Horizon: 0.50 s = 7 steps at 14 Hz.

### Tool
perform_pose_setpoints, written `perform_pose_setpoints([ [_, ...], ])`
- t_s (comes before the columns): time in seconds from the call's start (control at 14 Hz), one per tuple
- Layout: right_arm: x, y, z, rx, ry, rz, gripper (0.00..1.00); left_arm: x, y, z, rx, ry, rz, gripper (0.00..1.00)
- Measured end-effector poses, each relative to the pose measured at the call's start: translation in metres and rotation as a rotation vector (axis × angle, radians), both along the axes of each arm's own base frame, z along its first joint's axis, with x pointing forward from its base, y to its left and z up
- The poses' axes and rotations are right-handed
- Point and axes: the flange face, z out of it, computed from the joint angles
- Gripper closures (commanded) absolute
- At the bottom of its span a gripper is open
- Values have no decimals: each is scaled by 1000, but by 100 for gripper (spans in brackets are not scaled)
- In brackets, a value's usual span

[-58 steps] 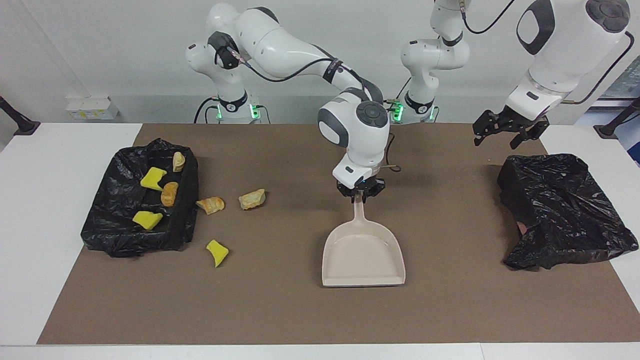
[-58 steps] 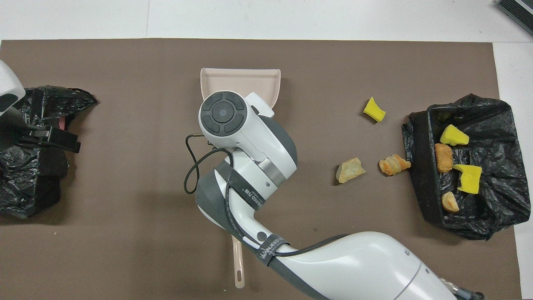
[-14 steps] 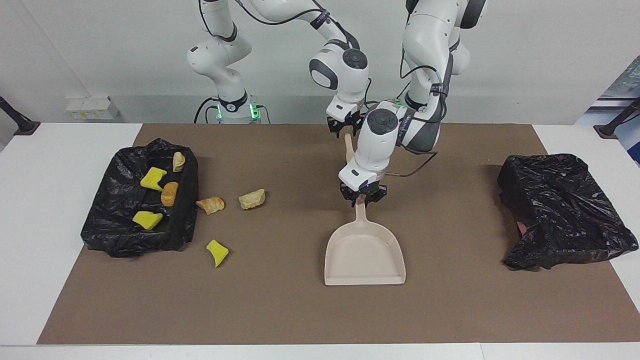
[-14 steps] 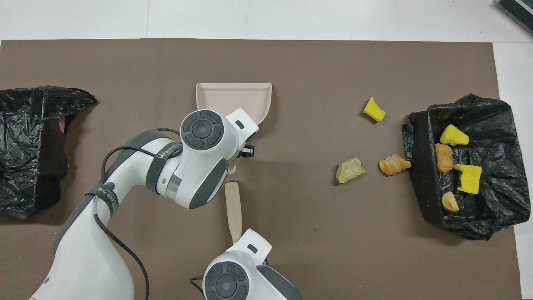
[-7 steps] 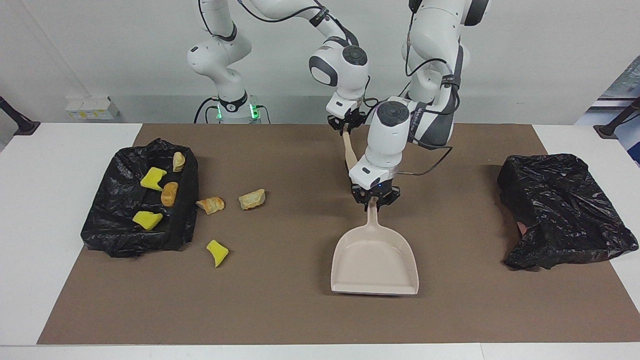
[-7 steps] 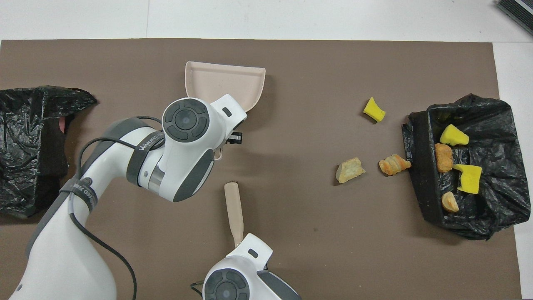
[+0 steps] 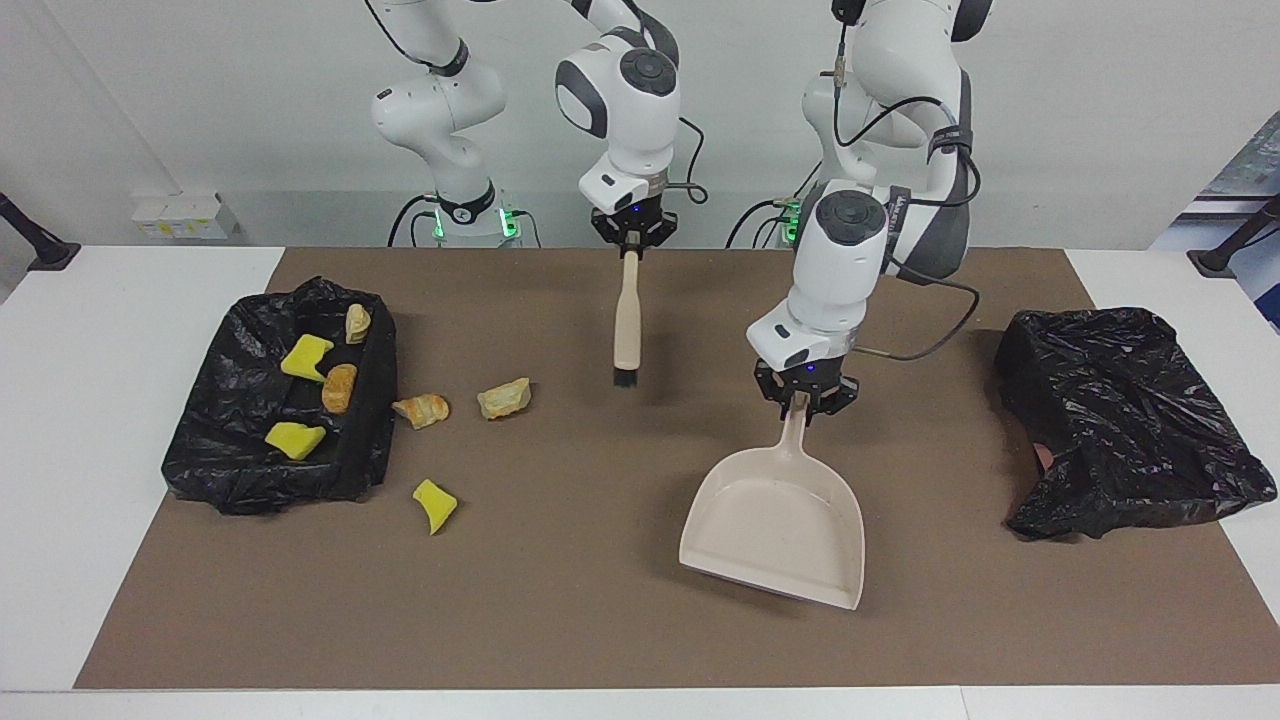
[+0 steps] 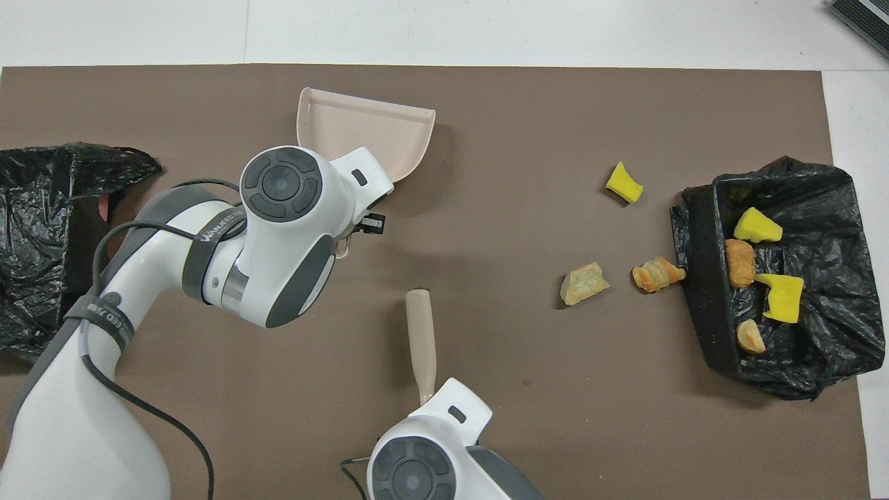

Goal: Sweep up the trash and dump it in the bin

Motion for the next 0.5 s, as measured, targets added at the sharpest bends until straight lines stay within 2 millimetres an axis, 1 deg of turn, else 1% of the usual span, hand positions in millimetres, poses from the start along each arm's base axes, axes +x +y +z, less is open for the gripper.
perform_pose_setpoints([
  [0.07,7,-20,1,-57,9,-19,100,1,14,5,13,18,-66,100],
  [0.22,20,-54,-2,-137,27,-62,100,2,32,11,31,47,-179,100],
  [0.36,37,-92,-13,-192,39,-97,100,5,45,10,45,72,-327,100],
  [0.5,49,-129,-26,-235,61,-93,100,7,57,8,52,87,-432,100],
])
